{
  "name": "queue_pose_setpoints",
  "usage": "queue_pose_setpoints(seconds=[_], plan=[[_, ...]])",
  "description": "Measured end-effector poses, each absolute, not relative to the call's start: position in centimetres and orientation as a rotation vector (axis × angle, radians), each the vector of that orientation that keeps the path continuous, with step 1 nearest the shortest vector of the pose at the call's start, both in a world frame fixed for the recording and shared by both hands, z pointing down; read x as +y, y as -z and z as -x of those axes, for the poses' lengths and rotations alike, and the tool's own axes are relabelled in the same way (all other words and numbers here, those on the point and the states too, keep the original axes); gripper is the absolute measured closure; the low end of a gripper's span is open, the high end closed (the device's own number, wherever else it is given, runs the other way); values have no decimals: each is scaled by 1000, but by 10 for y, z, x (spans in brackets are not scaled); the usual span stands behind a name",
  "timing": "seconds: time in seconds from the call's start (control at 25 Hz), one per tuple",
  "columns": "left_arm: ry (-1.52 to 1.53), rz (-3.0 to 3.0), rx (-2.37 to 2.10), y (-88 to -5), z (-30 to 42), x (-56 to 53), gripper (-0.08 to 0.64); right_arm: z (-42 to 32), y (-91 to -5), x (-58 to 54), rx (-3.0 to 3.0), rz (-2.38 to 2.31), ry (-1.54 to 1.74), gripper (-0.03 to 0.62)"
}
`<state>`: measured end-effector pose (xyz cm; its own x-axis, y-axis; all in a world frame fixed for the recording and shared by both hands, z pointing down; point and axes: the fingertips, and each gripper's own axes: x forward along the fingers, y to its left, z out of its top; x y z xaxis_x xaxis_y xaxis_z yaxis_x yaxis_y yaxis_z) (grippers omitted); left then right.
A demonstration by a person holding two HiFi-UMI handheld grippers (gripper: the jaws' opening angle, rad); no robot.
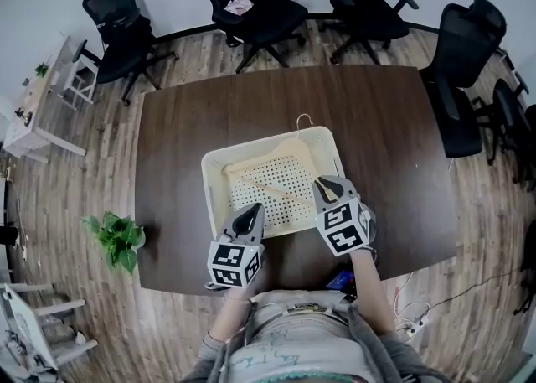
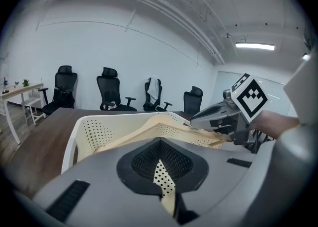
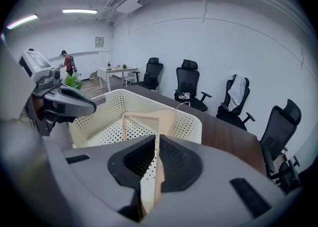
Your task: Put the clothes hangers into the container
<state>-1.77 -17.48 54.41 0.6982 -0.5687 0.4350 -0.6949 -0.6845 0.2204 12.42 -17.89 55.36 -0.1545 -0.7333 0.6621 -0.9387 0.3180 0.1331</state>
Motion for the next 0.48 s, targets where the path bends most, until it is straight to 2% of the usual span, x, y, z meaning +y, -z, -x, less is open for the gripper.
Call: queue_pose_setpoints(seconds=[0.48], plan=[[-424, -2526, -973, -534, 9, -171, 549, -108, -533, -167, -2078, -1474, -433, 561]])
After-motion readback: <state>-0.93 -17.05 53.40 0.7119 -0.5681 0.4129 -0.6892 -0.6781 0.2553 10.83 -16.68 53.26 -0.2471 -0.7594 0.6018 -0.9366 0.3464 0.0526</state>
